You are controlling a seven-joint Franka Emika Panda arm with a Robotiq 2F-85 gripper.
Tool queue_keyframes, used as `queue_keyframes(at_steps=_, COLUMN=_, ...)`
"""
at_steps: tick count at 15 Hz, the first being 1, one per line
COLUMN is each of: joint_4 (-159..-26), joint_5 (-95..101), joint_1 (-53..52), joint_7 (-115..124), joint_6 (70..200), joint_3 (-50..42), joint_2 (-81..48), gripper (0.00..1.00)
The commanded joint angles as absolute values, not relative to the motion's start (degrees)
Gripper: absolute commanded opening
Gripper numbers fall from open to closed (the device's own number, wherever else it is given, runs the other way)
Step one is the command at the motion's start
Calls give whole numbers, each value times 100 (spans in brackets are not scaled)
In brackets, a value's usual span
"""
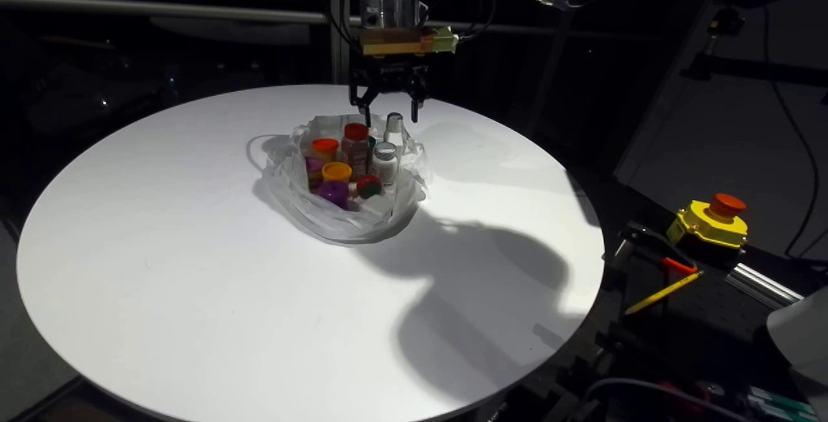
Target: Remove the contents in the plastic bag and put them on the table.
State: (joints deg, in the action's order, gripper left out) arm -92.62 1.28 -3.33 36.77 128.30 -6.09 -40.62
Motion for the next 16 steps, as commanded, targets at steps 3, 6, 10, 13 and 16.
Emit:
queue_keyframes(at_steps=3, joint_4=-9096, joint_5=-31, joint_1=-302, joint_7=3574, joint_6=12787, joint_3=-652, joint_2=-4168, gripper=49)
queue_keyframes(at_steps=6, joint_4=-9177, joint_5=-35, joint_1=-270, joint_7=3559, joint_6=12818, joint_3=-670, joint_2=-4121, gripper=27)
queue_keyframes(at_steps=10, joint_4=-9388, joint_5=7, joint_1=-225, joint_7=3474, joint_6=12989, joint_3=-699, joint_2=-3927, gripper=12)
queue_keyframes(at_steps=13, joint_4=-9699, joint_5=115, joint_1=-260, joint_7=3432, joint_6=13075, joint_3=-812, joint_2=-3434, gripper=11)
queue_keyframes(at_steps=16, joint_4=-10227, joint_5=190, joint_1=-223, joint_7=3342, joint_6=13367, joint_3=-949, joint_2=-2688, gripper=11)
